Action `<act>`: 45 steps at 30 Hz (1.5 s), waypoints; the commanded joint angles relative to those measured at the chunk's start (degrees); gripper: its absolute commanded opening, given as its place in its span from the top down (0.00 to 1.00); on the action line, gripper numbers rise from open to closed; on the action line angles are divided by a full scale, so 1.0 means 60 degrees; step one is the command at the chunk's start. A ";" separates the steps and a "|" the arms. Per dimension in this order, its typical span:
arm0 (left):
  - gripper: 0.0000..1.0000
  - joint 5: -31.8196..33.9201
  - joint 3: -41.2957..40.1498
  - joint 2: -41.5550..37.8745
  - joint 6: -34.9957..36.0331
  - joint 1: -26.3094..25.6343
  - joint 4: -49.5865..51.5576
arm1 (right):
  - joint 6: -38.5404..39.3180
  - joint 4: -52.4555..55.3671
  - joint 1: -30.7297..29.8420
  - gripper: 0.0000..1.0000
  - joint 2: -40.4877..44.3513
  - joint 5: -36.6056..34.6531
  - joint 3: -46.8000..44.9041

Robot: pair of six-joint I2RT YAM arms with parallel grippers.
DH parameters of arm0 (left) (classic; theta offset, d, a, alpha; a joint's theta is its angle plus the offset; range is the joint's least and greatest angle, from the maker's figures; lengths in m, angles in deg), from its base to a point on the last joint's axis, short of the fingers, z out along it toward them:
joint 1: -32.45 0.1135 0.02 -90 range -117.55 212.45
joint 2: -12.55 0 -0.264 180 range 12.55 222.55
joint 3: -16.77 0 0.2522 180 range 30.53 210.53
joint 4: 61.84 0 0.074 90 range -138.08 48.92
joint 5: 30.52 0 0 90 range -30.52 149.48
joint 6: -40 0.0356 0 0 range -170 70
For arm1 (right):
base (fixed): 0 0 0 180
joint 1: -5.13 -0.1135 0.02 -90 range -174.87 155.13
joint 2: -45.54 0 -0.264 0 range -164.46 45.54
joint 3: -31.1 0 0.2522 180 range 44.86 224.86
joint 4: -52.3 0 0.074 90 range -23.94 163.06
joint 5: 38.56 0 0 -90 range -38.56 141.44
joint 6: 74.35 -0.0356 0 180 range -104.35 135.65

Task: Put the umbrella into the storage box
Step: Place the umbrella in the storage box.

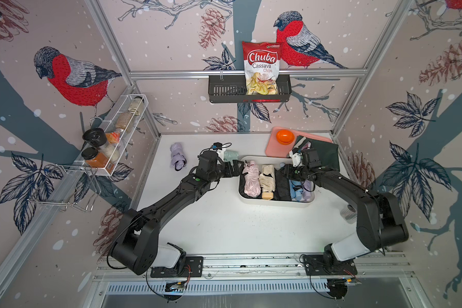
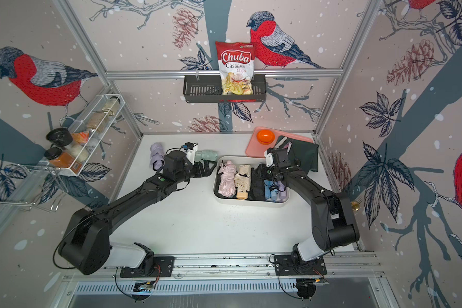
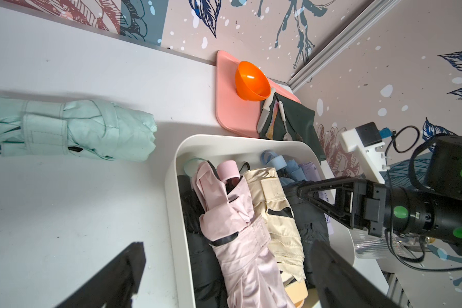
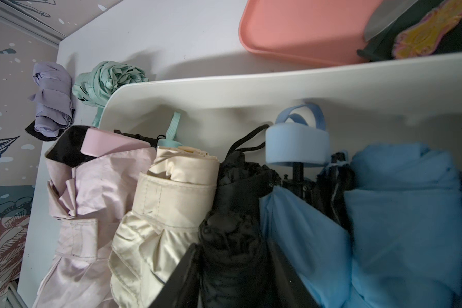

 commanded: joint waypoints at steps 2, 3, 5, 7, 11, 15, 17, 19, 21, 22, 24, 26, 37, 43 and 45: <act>0.00 -0.0019 0.0061 0.0057 0.0012 0.0041 -0.0173 | -0.0105 -0.0514 0.0192 0.68 0.0009 0.0762 -0.0264; 0.00 -0.0019 0.0053 0.0071 0.0015 0.0048 -0.0172 | -0.0191 -0.0600 0.0289 0.69 -0.0045 0.0920 -0.0300; 0.00 -0.0026 0.0066 0.0087 0.0009 0.0040 -0.0173 | -0.0367 -0.0765 0.0424 0.71 -0.0148 0.1167 -0.0322; 0.00 -0.0033 0.0048 0.0102 0.0004 0.0041 -0.0187 | -0.0602 -0.1086 0.0493 0.73 -0.0213 0.1437 -0.0457; 0.00 -0.0019 0.0073 0.0168 -0.0021 0.0043 -0.0199 | -0.0827 -0.1204 0.0464 0.69 -0.0390 0.1243 -0.0590; 0.00 0.0124 0.0164 0.0226 -0.0001 0.0077 0.0008 | -0.0851 -0.1025 0.0449 0.53 -0.0243 0.0727 -0.0663; 0.00 0.0289 0.0213 0.0206 0.0022 0.0084 0.0162 | -0.0809 -0.0780 0.0393 0.45 -0.0062 0.0347 -0.0592; 0.00 0.0522 0.0256 0.0154 0.0042 0.0103 0.0298 | -0.0756 -0.0468 0.0297 0.39 0.0132 -0.0072 -0.0441; 0.00 0.0804 0.0255 0.0068 0.0044 0.0123 0.0401 | -0.0759 -0.0172 0.0203 0.36 0.0308 -0.0513 -0.0307; 0.00 0.0994 0.0263 0.0037 0.0052 0.0143 0.0470 | -0.0763 -0.0026 0.0139 0.36 0.0407 -0.0732 -0.0247; 0.00 0.1374 0.0269 0.0000 0.0036 0.0176 0.0546 | -0.0813 0.0185 0.0042 0.35 0.0567 -0.1116 -0.0174; 0.00 0.1660 0.0339 0.0013 0.0033 0.0226 0.0684 | -0.0883 0.0322 -0.0046 0.37 0.0690 -0.1404 -0.0126; 0.00 0.1854 0.2471 0.2055 0.0527 0.2080 0.1580 | -0.1246 0.0423 -0.0552 0.33 0.1648 -0.2362 -0.0241; 0.02 0.1811 0.5868 0.4606 0.2873 0.2813 0.3943 | -0.1224 0.0212 -0.0604 0.18 0.2475 -0.2560 -0.0428; 0.04 0.1600 0.7103 0.5440 0.3768 0.2960 0.4697 | -0.1208 0.0186 -0.0604 0.13 0.2675 -0.2620 -0.0477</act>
